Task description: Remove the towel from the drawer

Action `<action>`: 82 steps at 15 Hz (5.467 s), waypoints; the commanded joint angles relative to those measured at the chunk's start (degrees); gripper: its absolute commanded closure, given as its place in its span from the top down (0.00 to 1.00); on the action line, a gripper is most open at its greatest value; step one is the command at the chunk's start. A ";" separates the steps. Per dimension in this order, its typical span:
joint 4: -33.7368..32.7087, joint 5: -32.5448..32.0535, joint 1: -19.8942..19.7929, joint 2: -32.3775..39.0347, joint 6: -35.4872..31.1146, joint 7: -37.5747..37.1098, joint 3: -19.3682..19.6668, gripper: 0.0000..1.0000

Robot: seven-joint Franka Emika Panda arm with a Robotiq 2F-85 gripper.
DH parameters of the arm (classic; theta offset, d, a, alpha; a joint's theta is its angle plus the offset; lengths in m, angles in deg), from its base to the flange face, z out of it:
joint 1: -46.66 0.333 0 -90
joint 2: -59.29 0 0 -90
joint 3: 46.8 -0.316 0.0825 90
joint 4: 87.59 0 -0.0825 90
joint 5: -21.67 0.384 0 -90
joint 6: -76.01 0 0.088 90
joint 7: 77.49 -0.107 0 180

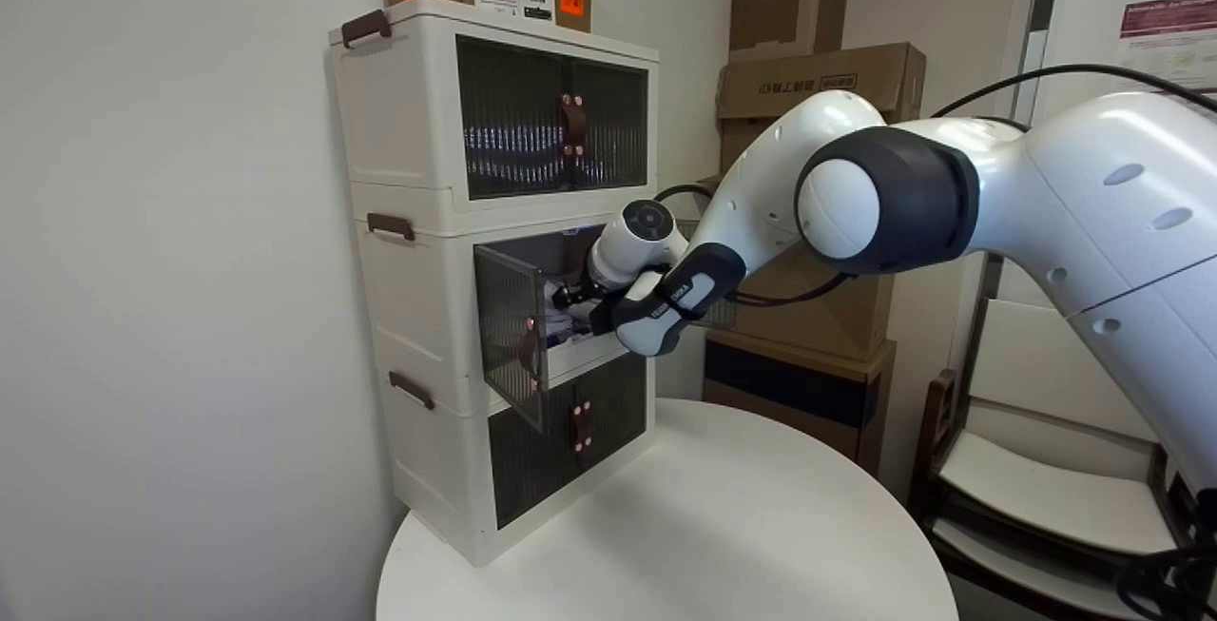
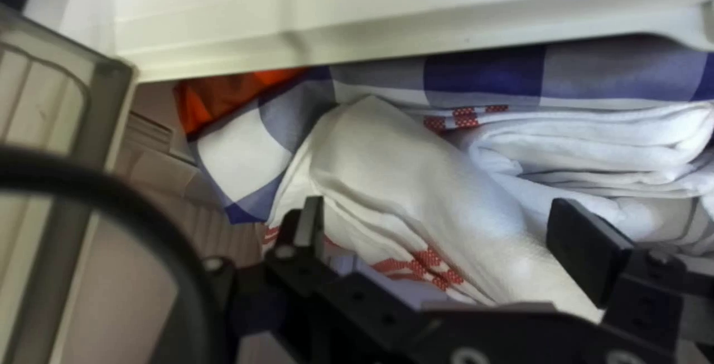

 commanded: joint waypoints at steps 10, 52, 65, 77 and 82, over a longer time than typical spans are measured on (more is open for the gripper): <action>-3.88 4.77 -3.37 3.24 0.12 -1.41 -3.22 1.00; 20.28 33.32 -34.83 -11.51 1.89 49.09 -49.15 0.01; 42.28 38.90 -77.53 -27.80 20.00 68.04 -84.00 0.01; 49.85 28.94 -128.21 -25.27 18.01 62.66 -120.82 0.01; 52.53 24.38 -137.88 -24.67 22.03 56.84 -128.71 0.01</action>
